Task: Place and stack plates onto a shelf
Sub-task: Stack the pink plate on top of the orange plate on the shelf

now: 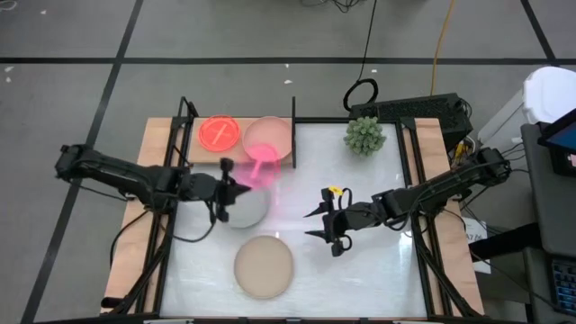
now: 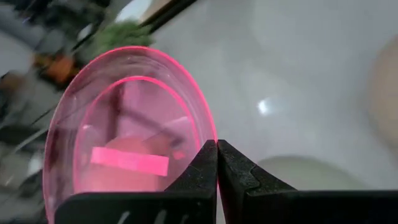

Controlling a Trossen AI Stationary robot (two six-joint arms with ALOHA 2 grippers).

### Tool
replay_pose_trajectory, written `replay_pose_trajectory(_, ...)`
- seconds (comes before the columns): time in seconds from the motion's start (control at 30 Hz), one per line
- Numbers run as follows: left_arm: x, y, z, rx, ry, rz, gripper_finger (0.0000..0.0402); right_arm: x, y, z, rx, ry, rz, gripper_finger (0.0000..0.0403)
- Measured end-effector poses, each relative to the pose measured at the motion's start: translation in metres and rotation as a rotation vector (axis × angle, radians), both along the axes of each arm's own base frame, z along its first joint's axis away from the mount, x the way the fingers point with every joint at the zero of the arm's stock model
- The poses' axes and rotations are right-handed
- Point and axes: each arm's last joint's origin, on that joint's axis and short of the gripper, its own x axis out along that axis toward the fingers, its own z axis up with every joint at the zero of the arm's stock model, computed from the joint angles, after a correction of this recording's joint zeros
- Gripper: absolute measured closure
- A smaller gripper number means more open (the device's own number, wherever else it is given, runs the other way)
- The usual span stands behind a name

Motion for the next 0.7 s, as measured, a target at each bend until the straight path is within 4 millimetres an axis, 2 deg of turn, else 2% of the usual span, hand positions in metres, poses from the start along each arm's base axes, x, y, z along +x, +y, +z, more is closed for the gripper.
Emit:
replay_pose_trajectory(0.2,-0.017,0.024,0.011,0.025,-0.023,0.167,0.0401,0.000,0.000,0.000,-0.001,0.002,0.001,0.0217)
replay_pose_trajectory(0.4,-0.026,0.055,0.006,0.031,0.044,0.351,0.0401,0.001,0.000,-0.002,0.007,0.004,-0.005,0.0218)
replay_pose_trajectory(0.7,-0.038,0.093,0.001,-0.052,0.061,0.626,0.0401,0.003,0.001,-0.002,0.027,-0.005,-0.014,0.0218)
